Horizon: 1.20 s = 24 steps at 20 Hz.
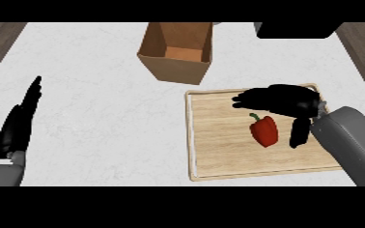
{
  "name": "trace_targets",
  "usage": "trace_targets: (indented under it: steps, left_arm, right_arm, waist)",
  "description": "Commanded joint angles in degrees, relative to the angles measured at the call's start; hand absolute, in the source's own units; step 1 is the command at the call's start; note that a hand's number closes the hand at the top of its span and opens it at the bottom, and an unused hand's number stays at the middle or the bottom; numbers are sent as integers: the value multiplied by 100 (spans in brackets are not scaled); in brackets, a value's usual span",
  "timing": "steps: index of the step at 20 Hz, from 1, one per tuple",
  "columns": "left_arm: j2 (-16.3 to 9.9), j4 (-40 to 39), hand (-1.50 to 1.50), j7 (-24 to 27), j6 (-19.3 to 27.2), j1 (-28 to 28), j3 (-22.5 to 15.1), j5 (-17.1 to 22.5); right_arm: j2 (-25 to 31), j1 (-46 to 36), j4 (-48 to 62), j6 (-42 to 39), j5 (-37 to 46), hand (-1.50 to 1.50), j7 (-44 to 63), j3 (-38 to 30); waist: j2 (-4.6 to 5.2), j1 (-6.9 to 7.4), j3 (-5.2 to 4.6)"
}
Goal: Pick the bell pepper from the tray and place it in the cardboard box
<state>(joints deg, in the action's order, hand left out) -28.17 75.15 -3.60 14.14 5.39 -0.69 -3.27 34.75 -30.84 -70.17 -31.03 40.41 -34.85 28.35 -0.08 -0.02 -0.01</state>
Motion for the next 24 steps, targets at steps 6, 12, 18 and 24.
trace_targets:
  steps: [6,12,18,24]
  left_arm:
    - [112,227,0,-30,-187,-118,231,-147]
    - [270,-252,0,208,-267,111,427,-305]
    - [315,178,0,-178,-268,65,350,-490]
    - [316,72,0,19,-484,16,448,-461]
  right_arm:
    - [200,565,-794,-484,492,-150,288,51]
    - [-325,572,-673,-671,857,-150,771,40]
    - [-922,473,2,962,1303,150,437,-208]
    - [-910,83,1140,1924,1562,150,-236,-774]
  waist:
    - [1,4,0]
    - [10,3,-1]
    - [16,29,3]
    - [42,113,7]
